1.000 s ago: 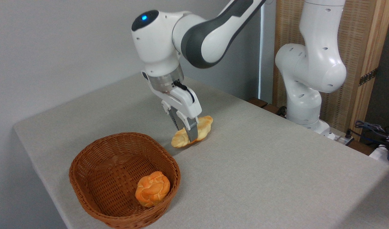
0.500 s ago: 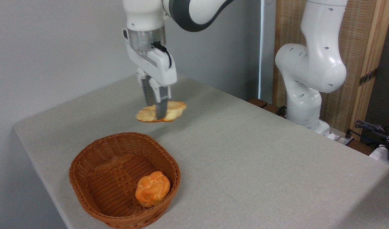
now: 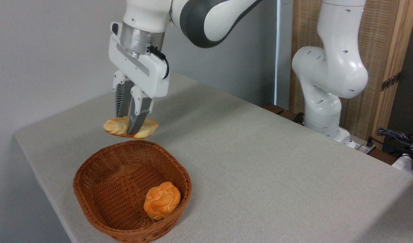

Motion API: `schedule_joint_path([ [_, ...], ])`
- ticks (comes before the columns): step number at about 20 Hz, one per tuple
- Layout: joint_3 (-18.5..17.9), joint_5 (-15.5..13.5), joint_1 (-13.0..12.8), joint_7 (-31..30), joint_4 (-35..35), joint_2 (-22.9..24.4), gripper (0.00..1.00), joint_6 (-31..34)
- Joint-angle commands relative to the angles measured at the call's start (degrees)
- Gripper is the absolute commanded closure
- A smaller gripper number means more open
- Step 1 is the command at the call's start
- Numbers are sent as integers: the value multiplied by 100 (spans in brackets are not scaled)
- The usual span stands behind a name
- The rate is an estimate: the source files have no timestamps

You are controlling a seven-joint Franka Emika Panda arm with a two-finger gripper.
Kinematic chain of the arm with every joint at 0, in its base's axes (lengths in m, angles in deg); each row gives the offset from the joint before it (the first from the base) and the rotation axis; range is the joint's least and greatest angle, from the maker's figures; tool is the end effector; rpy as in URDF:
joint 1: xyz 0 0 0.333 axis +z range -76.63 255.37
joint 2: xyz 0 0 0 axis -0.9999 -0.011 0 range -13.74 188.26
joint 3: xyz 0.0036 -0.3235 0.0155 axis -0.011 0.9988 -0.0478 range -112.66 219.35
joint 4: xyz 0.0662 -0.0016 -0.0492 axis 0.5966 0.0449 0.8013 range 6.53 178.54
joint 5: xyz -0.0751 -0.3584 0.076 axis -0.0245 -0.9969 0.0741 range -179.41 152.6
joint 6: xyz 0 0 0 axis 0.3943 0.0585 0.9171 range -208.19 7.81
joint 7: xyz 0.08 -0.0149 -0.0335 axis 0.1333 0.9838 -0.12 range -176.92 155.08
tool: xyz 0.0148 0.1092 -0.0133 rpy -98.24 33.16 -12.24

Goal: Put bread into the basket
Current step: 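Lift the held bread roll and carry it toward the wicker basket, then lower the roll into the basket beside the round bun and open the gripper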

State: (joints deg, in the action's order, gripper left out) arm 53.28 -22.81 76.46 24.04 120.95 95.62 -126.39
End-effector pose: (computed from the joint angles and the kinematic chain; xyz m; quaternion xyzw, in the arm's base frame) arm 0.5161 -0.1211 0.5506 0.9101 -0.3563 0.2096 0.0302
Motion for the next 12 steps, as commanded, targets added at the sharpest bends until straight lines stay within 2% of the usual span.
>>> schedule_joint_path([
  [1, -187, -123, 17, 28, -90, -334, 16, -531],
  [4, -213, -123, 26, 20, -90, -563, 0, -619],
  [12, -266, -88, 26, 28, -90, -888, 0, -777],
])
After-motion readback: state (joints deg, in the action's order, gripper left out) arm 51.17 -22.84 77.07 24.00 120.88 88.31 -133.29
